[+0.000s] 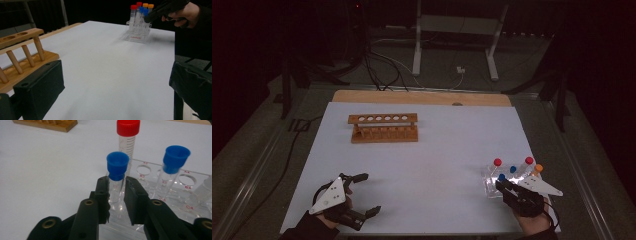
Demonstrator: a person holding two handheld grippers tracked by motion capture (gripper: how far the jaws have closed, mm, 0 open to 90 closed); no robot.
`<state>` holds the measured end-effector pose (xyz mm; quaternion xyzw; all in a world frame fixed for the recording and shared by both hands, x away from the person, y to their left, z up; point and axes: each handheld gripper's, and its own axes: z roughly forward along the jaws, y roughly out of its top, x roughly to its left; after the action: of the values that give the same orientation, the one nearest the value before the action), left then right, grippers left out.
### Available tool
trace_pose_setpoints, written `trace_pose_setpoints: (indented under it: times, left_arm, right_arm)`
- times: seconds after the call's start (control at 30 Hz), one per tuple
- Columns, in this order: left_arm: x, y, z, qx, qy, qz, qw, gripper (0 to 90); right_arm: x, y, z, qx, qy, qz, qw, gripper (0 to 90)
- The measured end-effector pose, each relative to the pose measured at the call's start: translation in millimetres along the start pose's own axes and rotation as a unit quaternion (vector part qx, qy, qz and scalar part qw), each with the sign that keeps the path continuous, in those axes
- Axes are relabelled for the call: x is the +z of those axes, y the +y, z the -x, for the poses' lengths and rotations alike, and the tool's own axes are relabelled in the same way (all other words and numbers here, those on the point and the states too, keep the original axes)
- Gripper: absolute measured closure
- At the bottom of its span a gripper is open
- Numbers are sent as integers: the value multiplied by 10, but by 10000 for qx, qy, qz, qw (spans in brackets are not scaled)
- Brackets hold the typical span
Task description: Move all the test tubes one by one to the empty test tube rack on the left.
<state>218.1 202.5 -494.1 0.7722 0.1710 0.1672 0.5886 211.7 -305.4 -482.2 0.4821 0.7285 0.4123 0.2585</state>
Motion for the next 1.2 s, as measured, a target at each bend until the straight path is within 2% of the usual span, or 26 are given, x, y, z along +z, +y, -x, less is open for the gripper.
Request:
trace_pose_setpoints:
  times: [0.1, 0.4, 0.73, 0.87, 1.03, 1.13, 1.2]
  left_arm:
    - [0, 0, 3, 2, 5, 5, 10000, 4]
    - [2, 0, -3, -22, 23, -35, 10000, 4]
    - [9, 3, -3, -25, 42, -77, 10000, 4]
    - [14, 6, -6, -50, 44, -131, 9999, 4]
    - [10, 13, -20, -154, 88, -120, 9998, 4]
    - [-1, 19, -43, -300, 64, -78, 9995, 4]
    - [-4, 18, -47, -298, 87, -99, 9995, 4]
  right_arm:
    - [9, 10, -32, -103, -60, -13, 9999, 762]
    - [-33, 53, -32, -182, -63, 48, 9998, 765]
    - [-154, 190, -23, -170, -12, 308, 9994, 766]
    - [-230, 247, -80, -289, -64, 425, 9987, 766]
    - [-283, 318, -113, -370, -129, 565, 9976, 766]
    - [-305, 386, -163, -479, -133, 661, 9966, 766]
    - [-314, 417, -197, -531, -115, 707, 9960, 766]
